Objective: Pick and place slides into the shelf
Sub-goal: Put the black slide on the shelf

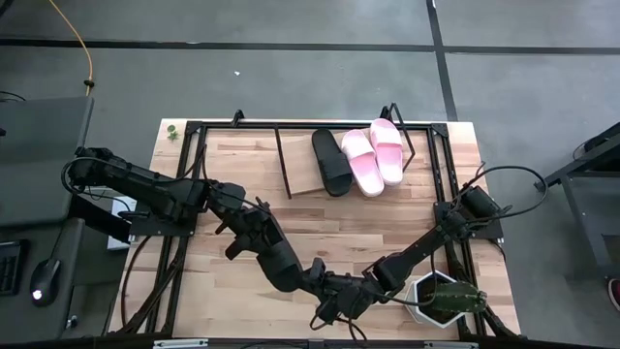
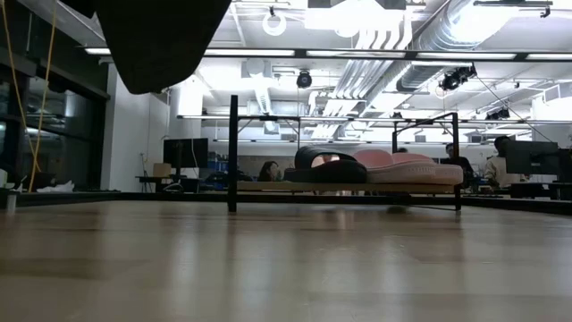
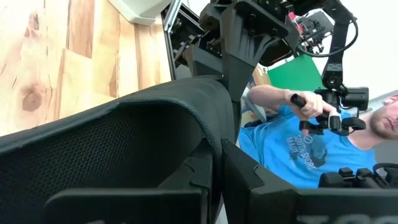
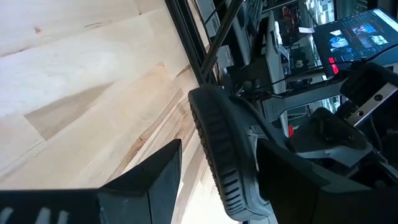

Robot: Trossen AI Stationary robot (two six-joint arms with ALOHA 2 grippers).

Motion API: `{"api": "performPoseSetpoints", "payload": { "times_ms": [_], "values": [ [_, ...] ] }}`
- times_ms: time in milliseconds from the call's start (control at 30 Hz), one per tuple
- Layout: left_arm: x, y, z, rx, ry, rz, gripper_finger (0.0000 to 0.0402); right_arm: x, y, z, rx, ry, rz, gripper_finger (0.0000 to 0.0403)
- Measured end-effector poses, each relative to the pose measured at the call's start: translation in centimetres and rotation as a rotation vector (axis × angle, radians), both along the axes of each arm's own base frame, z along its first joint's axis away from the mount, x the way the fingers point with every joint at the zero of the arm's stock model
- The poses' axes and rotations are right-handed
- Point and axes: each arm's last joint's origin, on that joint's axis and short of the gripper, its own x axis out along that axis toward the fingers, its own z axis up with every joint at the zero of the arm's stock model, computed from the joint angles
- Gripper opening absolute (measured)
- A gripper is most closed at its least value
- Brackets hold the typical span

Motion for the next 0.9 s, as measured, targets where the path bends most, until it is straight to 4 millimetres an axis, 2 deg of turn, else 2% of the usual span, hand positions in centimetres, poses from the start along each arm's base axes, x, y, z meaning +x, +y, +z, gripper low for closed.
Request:
{"api": "performPoseSetpoints", "payload": {
  "times_ms": [567, 700, 900],
  "values": [
    [0.0, 0.0, 0.0, 0.002, 0.001, 0.007, 0.0007, 0.9, -1.4, 0.0, 0.077, -0.001, -0.036, 0.0192],
    [0.0, 0.0, 0.0, 0.003, 0.001, 0.007, 0.0007, 0.9, -1.3, -0.1, 0.101, 0.006, -0.015, 0.0157],
    [0.0, 0.0, 0.0, 0.008, -0.001, 0.007, 0.0007, 0.9, -1.3, -0.1, 0.117, 0.010, -0.006, 0.0071]
  ]
}}
